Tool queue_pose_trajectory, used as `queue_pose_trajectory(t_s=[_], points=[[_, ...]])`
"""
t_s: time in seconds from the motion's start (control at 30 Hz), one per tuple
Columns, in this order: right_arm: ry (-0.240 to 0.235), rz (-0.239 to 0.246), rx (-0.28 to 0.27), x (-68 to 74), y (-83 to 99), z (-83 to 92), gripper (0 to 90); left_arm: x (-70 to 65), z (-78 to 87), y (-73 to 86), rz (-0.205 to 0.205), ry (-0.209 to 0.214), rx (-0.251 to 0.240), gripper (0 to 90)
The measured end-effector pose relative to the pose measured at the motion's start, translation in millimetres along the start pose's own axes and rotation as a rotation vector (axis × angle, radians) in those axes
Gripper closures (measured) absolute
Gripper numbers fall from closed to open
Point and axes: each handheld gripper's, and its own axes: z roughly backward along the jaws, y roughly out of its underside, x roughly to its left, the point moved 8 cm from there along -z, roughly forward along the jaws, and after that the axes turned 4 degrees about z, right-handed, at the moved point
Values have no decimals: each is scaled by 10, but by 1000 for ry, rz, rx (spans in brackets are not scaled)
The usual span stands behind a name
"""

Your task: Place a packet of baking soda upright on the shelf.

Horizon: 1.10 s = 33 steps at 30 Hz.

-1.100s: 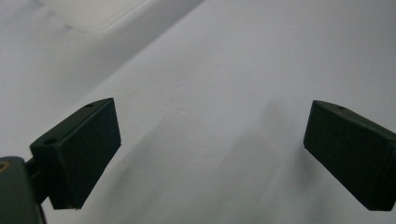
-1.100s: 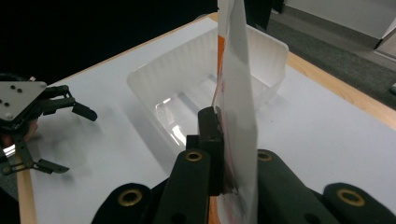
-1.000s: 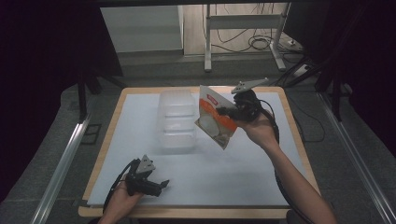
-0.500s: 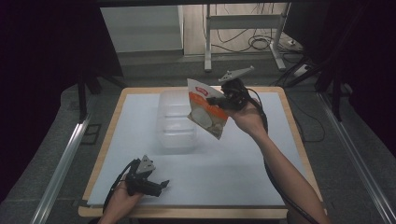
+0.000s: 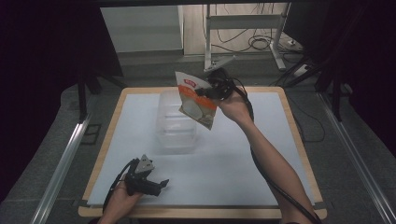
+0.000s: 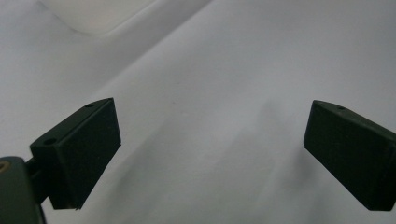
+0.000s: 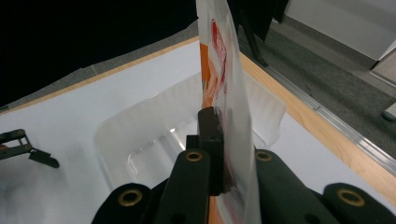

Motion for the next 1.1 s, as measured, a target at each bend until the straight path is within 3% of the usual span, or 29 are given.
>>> queue_pose_trajectory(t_s=[0.3, 0.7, 1.1], points=[[-12, 22, 26, -63, -171, -253, 892, 9, 38, -27, 13, 16, -30, 35], [-36, 59, 27, -135, -269, -601, 892, 9, 32, -18, 14, 21, -23, 36], [-70, 77, 17, -42, -349, -870, 891, 3, 30, -14, 9, 27, -19, 37]])
